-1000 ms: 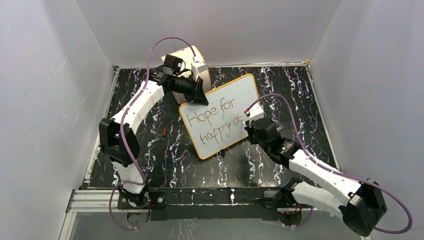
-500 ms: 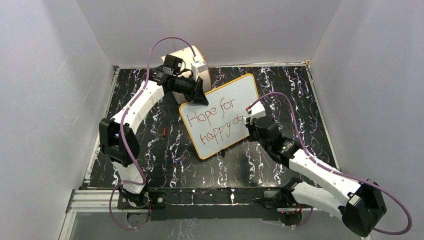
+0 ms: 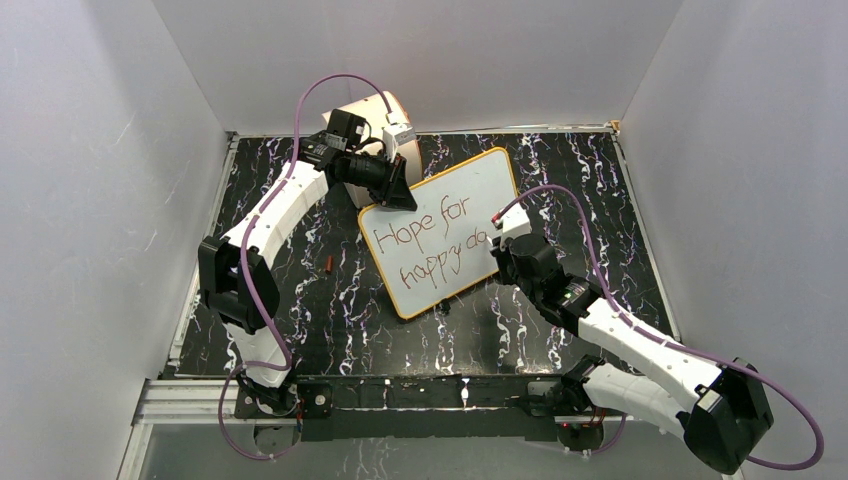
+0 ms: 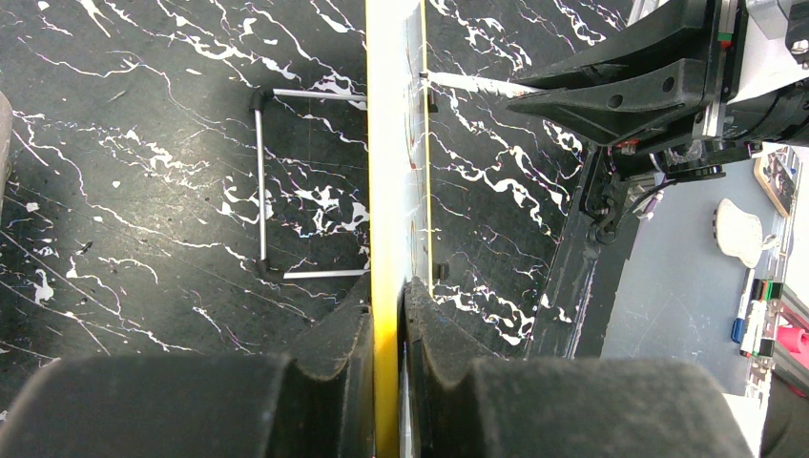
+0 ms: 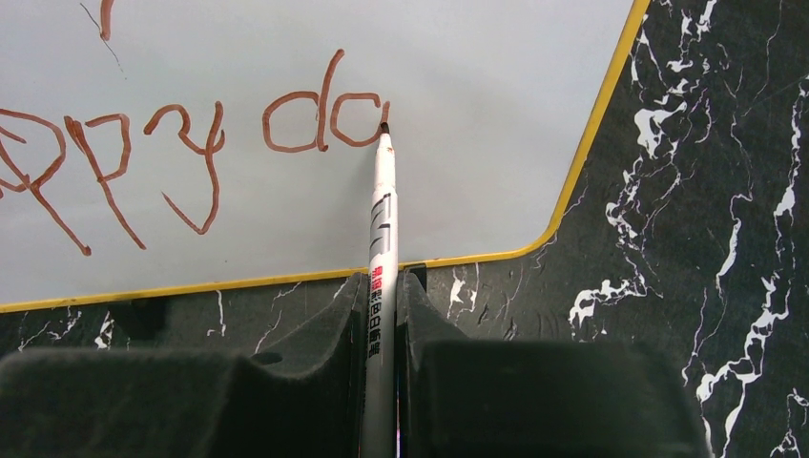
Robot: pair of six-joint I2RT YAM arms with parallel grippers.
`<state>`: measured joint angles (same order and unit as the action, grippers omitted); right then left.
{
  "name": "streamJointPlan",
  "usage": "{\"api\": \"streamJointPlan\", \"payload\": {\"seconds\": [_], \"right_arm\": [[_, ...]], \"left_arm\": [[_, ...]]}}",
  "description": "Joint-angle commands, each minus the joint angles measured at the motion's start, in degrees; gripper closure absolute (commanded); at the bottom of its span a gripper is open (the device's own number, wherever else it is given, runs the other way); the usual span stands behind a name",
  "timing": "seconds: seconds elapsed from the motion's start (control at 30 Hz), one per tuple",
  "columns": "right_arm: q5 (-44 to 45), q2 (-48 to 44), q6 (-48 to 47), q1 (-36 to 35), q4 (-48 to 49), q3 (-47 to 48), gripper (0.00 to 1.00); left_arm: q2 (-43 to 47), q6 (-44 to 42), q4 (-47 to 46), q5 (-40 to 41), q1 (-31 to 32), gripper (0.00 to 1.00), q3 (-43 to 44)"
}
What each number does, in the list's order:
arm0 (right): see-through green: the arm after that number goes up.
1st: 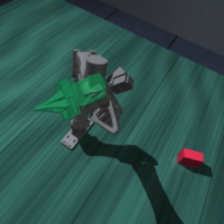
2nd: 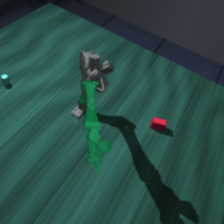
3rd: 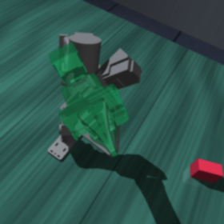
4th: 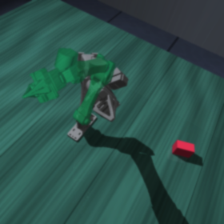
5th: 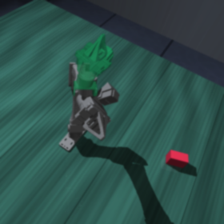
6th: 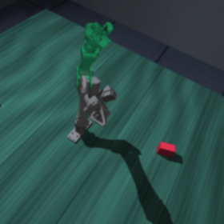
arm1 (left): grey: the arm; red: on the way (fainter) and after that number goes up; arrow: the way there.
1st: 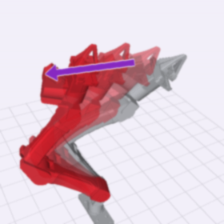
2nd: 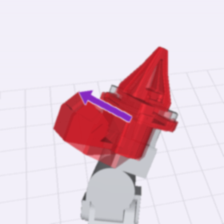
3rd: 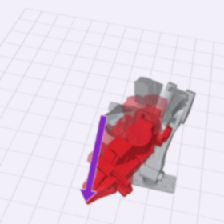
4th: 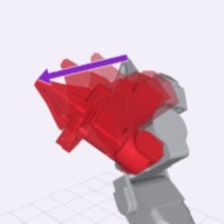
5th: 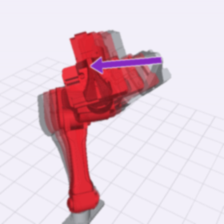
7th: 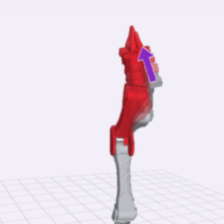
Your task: Write a sentence on the whiteboard
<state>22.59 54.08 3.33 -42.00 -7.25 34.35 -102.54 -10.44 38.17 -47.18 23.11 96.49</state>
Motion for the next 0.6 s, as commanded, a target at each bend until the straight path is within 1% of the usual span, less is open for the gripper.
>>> {"api": "streamJointPlan", "payload": {"seconds": [0.0,0.37,0.57], "right_arm": [[0.2,-1.4,1.7,0.2,-0.8,1.0,1.00],[4.3,-1.6,2.1,0.3,-0.6,1.4,1.00],[2.2,-2.9,0.3,0.3,2.5,2.2,1.00]], "left_arm": [[-1.3,-3.9,5.9,2.8,2.1,1.00,-0.8],[-1.3,-3.9,5.9,2.9,2.1,1.00,-0.8],[-1.3,-3.9,5.9,2.8,2.1,1.00,-0.8]]}}
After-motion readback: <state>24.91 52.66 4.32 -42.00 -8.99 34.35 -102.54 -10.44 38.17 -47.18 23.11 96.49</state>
